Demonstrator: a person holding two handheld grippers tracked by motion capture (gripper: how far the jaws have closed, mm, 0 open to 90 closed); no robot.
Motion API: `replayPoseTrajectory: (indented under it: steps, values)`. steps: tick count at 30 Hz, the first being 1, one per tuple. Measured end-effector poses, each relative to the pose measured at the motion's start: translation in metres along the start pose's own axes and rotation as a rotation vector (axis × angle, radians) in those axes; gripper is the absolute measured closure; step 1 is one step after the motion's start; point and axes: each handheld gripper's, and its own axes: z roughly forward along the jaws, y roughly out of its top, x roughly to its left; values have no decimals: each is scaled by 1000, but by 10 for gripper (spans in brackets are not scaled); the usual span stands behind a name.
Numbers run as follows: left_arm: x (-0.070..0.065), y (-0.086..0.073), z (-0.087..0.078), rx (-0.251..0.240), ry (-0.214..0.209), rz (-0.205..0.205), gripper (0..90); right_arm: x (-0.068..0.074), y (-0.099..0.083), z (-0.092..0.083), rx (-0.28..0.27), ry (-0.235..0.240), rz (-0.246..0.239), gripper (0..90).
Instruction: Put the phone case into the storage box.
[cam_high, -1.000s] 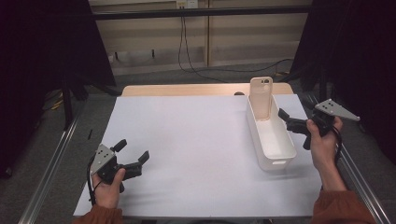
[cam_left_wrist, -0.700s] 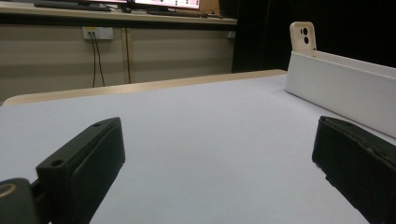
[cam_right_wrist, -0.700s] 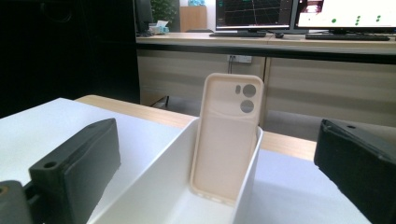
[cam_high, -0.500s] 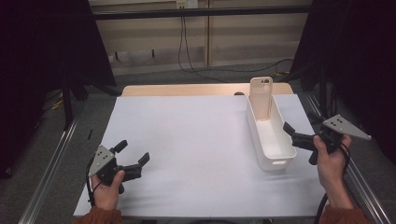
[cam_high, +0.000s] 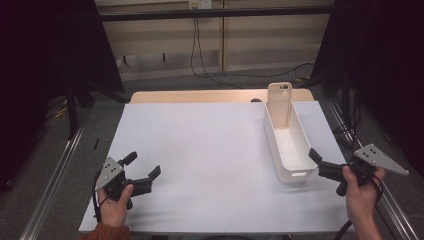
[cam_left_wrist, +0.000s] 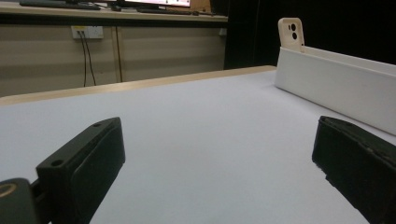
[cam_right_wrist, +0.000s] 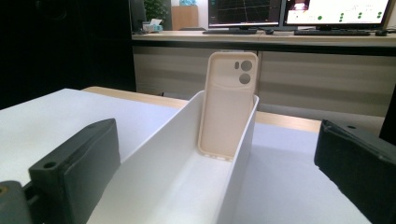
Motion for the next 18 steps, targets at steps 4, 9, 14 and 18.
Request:
replayPoseTrajectory:
  steps: [4,9,14,18]
  values:
    - [0,0,-2,3,10,-2,27,5,-8,-9,14,-7,-13,0]
    - [-1,0,-2,9,20,12,26,10,-22,-19,27,-11,-3,0]
    - [-1,-1,-2,10,35,15,27,14,-35,-25,42,-13,11,1]
    - [-2,-1,-3,5,27,12,27,18,-44,-31,58,-22,21,0]
